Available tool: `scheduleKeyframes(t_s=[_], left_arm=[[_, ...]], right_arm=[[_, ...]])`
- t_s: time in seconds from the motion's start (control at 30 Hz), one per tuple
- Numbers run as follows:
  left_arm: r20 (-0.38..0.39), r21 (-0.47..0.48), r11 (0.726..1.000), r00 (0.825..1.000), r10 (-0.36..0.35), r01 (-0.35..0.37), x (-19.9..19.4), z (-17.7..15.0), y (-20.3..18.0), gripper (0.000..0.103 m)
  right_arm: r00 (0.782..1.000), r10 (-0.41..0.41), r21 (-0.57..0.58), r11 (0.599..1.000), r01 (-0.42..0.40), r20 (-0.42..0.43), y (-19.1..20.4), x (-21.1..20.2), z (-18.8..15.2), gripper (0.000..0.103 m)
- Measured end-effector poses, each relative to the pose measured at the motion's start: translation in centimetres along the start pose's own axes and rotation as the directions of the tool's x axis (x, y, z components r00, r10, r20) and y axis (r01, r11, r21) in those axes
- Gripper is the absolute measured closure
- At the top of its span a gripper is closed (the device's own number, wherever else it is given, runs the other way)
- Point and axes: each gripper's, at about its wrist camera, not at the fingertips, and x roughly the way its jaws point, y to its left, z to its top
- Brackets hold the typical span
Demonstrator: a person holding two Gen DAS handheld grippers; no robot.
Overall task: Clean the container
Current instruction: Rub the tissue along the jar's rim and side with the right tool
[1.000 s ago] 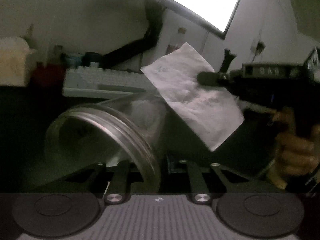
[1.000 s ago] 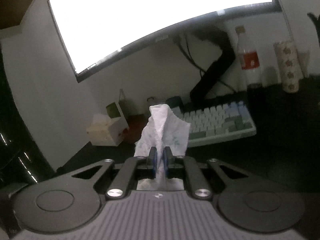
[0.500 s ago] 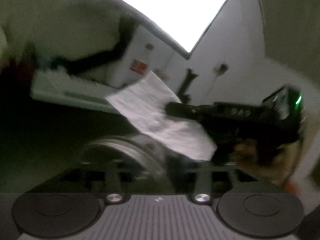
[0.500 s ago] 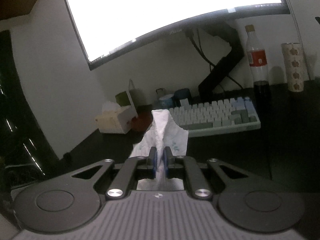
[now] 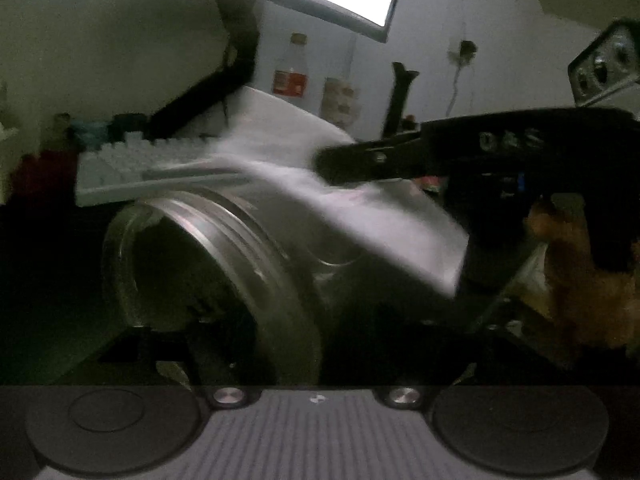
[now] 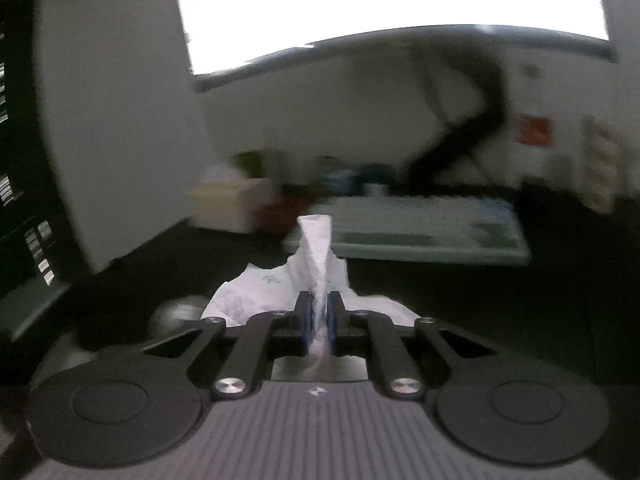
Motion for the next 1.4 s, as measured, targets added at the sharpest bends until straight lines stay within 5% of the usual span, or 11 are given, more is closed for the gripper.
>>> scheduleKeyframes(t_s=[0.1, 0.27, 0.47, 0.57, 0.77, 1.03, 1.1, 1.27, 1.4], left_arm=[[-0.002, -0.027, 0.999, 1.000, 0.017, -0.017, 0.1, 0.2, 0.1, 0.020], [-0.012, -0.039, 0.999, 1.000, 0.015, -0.016, -0.1, 0.3, 0.1, 0.019], [-0.004, -0.051, 0.999, 1.000, 0.001, -0.001, -0.4, 0.1, 0.3, 0.019], [0.002, -0.091, 0.996, 1.000, -0.026, 0.026, -0.4, 0.2, 0.9, 0.019], [-0.011, -0.072, 0.997, 1.000, -0.001, 0.000, -0.1, 0.4, 0.0, 0.019], [-0.021, -0.076, 0.997, 1.000, -0.017, 0.016, 0.0, 0.4, 0.1, 0.017], [-0.021, -0.076, 0.997, 1.000, -0.023, 0.021, 0.1, 0.5, 0.0, 0.015], [-0.021, -0.064, 0.998, 1.000, -0.012, 0.011, 0.2, 0.5, -0.3, 0.014], [-0.017, -0.063, 0.998, 1.000, -0.014, 0.013, 0.1, 0.4, -0.2, 0.012]], right_arm=[[0.998, 0.059, 0.005, 0.998, -0.059, -0.029, 0.4, 0.3, -0.3, 0.093], [0.987, 0.159, -0.130, 0.978, -0.161, -0.029, 4.4, 0.1, -1.4, 0.093], [0.999, -0.005, -0.084, 0.996, 0.008, 0.034, 2.0, 1.1, -0.8, 0.093], [0.999, -0.021, -0.036, 0.999, 0.023, 0.035, 1.0, 1.3, -0.6, 0.092], [0.987, 0.159, -0.136, 0.979, -0.154, 0.027, 3.9, 0.5, -1.5, 0.093], [0.995, -0.093, 0.014, 0.996, 0.093, 0.026, 0.2, 1.3, -0.4, 0.094], [0.998, -0.063, 0.012, 0.998, 0.063, 0.015, 0.3, 1.1, -0.4, 0.094], [0.987, 0.156, 0.004, 0.988, -0.156, -0.027, 2.0, 0.3, -0.5, 0.094], [0.996, 0.093, 0.021, 0.996, -0.092, -0.019, 0.9, 0.5, -0.1, 0.094]])
